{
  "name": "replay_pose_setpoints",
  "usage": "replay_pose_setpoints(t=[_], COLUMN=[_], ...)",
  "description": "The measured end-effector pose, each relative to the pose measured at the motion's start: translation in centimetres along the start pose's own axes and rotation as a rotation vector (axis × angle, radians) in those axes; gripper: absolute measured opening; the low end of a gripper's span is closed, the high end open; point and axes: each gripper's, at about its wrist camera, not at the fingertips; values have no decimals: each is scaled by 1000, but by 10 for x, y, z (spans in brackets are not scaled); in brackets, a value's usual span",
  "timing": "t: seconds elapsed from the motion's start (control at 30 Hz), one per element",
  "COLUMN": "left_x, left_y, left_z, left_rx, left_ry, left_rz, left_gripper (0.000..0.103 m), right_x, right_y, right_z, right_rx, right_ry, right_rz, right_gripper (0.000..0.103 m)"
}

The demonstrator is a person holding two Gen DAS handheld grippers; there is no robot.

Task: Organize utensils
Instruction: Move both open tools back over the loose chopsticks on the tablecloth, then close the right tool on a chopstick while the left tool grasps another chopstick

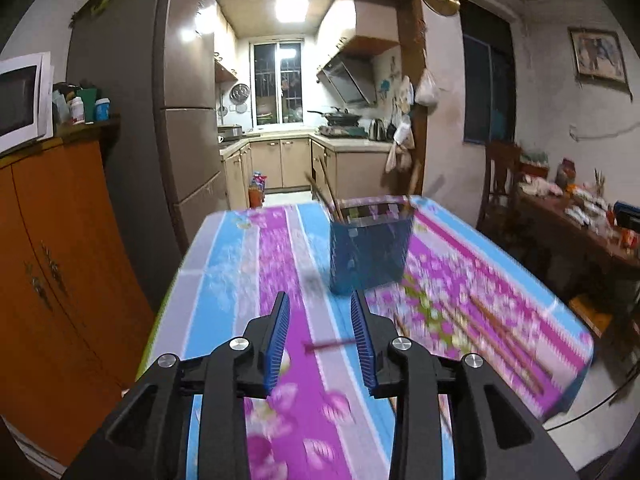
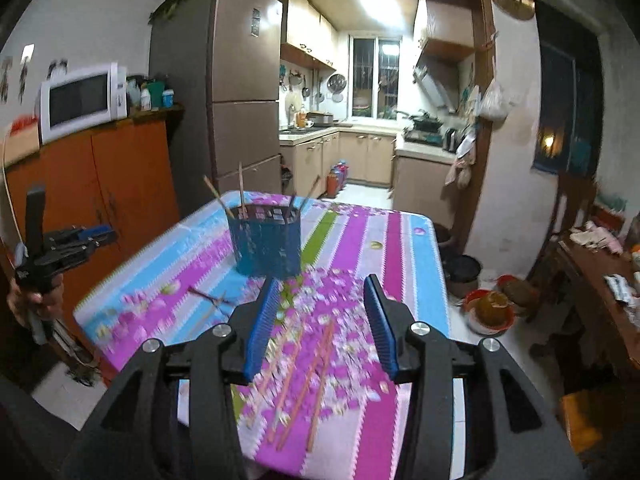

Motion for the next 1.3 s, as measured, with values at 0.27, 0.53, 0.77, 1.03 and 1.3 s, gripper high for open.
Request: replay_pose_setpoints(t=[0.27,0.53,0.77,1.03,1.3], left_x=[-12,-11,1,11,14], left_y=[41,76,101,111,112], left_z=[83,137,159,167,167], left_rx=[50,84,151,145,148], left_ry=[-15,-56,-31,-43,-48], left_rz=[25,10,-80,-89,-92], left_gripper=[33,33,33,33,33], right_x=[36,64,73,93,102], right_y=[-45,-78,-84,-80,-72], right_z=[99,171,190,198,196], right_rx=[-69,-99,-94,-134,-117], right_ry=[-78,-109,-132,-167,-184], right_rz=[60,60,71,116,108], right_gripper=[19,12,11,8,8])
Point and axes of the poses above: each gripper's, at about its wrist camera, not at the fingertips, and x roughly the way its jaws point, y to its right, z to its underside, and after that the axes turned 12 degrees about -z, right-handed
